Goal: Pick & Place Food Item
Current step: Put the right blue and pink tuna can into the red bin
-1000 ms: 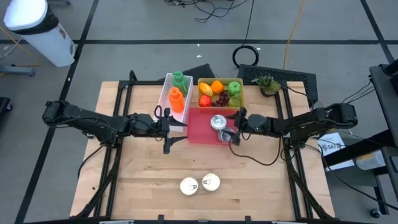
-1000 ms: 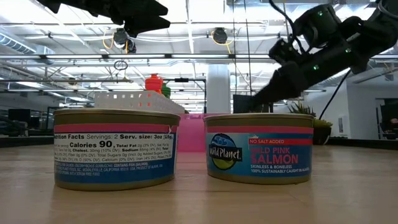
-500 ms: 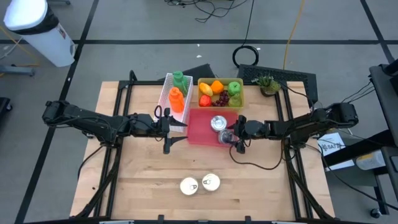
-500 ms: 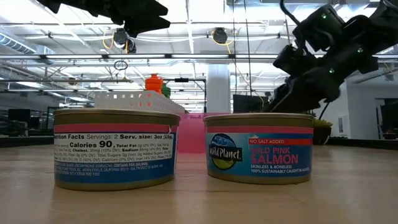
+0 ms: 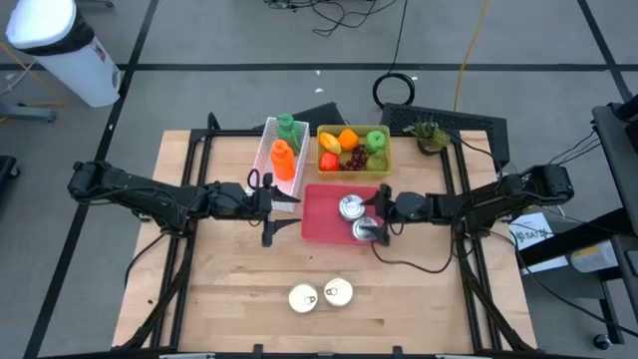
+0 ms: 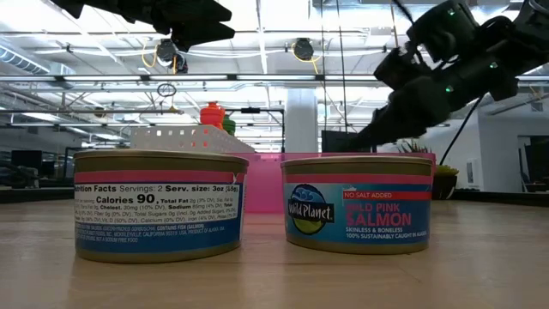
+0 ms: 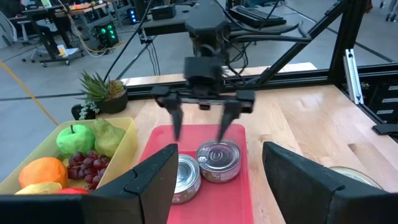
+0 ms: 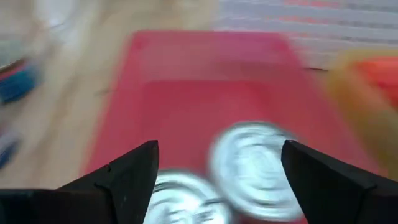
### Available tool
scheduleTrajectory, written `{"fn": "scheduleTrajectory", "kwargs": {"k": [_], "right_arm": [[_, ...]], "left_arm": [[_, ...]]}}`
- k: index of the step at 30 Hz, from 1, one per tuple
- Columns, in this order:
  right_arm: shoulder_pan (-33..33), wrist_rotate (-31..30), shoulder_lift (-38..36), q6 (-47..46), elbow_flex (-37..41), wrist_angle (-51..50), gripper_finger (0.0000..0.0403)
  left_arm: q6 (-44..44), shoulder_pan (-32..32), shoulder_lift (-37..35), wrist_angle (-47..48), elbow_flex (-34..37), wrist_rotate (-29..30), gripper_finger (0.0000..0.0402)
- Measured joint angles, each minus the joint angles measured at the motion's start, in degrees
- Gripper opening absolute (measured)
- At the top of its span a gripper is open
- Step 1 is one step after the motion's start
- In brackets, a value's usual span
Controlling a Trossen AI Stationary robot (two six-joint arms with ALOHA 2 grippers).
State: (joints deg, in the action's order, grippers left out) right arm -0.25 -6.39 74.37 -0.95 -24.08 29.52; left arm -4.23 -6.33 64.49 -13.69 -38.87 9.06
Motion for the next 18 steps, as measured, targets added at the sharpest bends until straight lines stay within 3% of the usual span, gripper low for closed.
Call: {"fn": "scheduleTrajectory", "kwargs": {"k": [2, 9, 15, 18], "right_arm": [[-0.06, -2.81, 0.00, -1.77, -0.02, 0.18, 0.0318], [4.62, -2.60, 0.00, -2.71, -0.02, 5.75, 0.0318], [15.94, -3.03, 0.00, -1.00, -0.02, 12.35, 0.0318], [22.75, -9.36, 0.01, -5.33, -0.04, 12.29, 0.0318]], "left_arm": [[0.00, 0.00, 0.00, 0.00, 0.00, 0.00, 0.0243], [0.00, 0.00, 0.00, 0.00, 0.00, -0.01, 0.0243], [0.00, -0.01, 0.00, 0.00, 0.00, -0.01, 0.0243], [0.00, -0.01, 0.00, 0.00, 0.00, 0.00, 0.0243]]}}
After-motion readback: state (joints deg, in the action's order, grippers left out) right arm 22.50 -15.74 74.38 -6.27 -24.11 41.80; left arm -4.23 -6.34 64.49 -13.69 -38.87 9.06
